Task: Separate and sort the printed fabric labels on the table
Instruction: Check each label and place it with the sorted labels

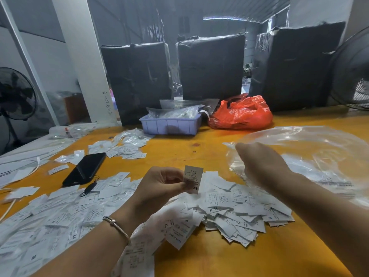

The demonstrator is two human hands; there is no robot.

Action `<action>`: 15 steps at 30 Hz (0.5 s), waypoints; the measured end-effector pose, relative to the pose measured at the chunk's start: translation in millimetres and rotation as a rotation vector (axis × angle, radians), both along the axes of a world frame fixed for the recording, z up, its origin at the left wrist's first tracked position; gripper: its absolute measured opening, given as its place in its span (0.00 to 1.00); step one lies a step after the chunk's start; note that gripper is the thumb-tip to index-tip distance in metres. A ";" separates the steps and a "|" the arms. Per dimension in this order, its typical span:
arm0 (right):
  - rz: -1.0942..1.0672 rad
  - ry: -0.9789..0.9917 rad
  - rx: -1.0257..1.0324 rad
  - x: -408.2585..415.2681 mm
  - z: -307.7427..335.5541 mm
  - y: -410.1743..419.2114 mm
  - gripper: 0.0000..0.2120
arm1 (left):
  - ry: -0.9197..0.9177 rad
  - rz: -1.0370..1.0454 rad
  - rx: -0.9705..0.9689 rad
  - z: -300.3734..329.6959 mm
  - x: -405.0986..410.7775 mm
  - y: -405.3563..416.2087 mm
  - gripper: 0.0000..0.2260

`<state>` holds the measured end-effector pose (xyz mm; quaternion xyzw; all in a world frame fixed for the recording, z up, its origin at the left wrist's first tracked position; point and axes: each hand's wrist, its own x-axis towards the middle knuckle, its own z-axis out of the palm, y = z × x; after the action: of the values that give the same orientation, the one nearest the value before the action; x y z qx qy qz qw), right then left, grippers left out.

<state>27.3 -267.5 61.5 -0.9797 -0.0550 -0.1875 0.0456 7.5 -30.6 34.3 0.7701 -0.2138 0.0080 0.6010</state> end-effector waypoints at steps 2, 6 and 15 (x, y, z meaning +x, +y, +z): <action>-0.082 -0.036 -0.098 0.5 0.5 -3.8 0.12 | 0.004 -0.001 -0.002 -0.8 -0.1 -0.8 0.12; -0.201 -0.003 -0.149 5.7 3.9 -10.3 0.15 | 0.006 -0.003 0.012 -2.1 0.1 -1.8 0.13; -0.514 0.431 -0.144 2.9 6.2 -7.9 0.16 | 0.008 -0.011 0.013 -2.1 -0.5 -2.2 0.10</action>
<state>30.2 -275.4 67.7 -0.9793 0.1916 0.0226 -0.0617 7.1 -32.8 32.2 0.7729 -0.2156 -0.0001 0.5968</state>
